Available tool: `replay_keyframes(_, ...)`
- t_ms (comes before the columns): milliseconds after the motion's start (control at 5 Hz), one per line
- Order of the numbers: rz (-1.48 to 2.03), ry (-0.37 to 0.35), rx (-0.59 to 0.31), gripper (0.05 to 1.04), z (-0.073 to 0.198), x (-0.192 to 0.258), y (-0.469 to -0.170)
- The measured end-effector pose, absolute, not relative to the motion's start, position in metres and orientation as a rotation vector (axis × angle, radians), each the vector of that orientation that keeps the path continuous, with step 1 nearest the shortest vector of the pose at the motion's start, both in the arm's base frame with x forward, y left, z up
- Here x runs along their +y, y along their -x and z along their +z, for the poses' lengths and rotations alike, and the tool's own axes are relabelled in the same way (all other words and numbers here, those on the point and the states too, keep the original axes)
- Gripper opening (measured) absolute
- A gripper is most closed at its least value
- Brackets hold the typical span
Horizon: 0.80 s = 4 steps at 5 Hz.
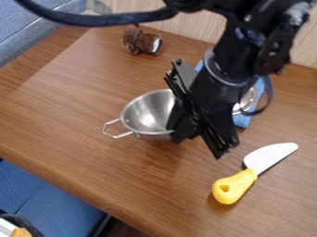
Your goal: Move the pot beside the yellow knife
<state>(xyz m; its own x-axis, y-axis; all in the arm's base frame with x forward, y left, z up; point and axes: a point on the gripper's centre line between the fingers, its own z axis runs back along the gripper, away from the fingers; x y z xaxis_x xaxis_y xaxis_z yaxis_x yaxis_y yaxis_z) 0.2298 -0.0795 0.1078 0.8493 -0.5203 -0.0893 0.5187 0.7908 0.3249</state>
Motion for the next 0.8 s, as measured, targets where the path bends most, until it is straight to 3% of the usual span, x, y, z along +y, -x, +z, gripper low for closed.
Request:
replay_keyframes(200,-0.604,-0.290,0.005,0.069,0.100,-0.095,-0.225)
replay_keyframes(600,-0.626,-0.326,0.065,0.093,0.082,-0.106,-0.221)
replay_keyframes(800,-0.633,-0.317,0.090,0.261,0.080,-0.109,-0.222)
